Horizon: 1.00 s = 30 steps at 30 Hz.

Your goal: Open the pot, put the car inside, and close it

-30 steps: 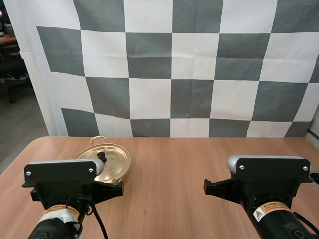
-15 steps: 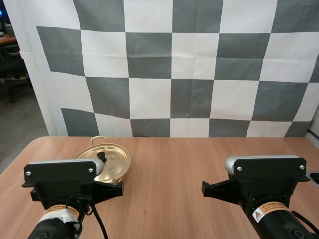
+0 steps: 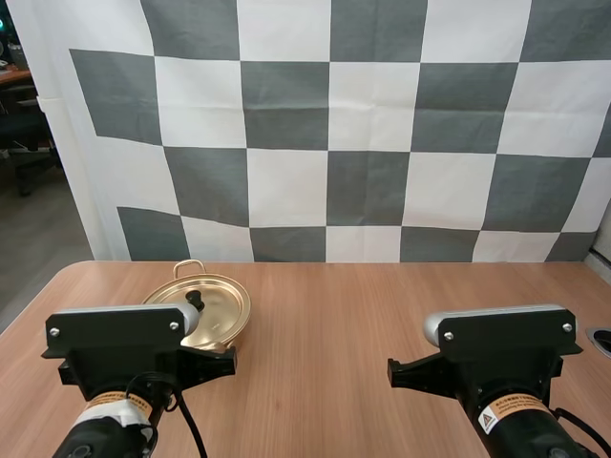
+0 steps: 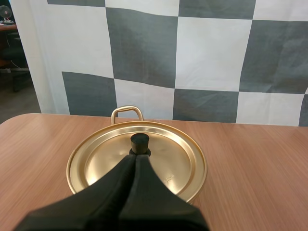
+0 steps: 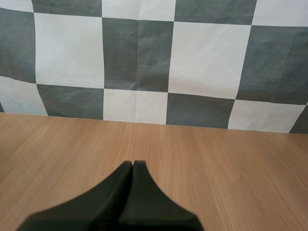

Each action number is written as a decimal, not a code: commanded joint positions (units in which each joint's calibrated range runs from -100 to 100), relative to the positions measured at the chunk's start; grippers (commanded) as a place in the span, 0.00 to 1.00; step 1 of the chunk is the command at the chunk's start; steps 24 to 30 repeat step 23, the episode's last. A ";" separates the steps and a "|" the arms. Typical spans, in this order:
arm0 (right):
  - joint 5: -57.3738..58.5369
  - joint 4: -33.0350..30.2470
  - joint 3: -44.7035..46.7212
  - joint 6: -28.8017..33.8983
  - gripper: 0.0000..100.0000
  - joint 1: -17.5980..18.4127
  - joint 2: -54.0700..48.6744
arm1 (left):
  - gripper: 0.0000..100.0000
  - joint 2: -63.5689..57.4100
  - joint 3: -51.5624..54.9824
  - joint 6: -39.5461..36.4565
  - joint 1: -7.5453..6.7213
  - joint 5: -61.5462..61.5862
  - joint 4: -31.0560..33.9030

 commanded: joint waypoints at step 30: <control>-0.22 0.27 0.00 -0.02 0.00 0.01 0.00 | 0.00 0.00 0.00 0.06 -0.03 -0.06 0.05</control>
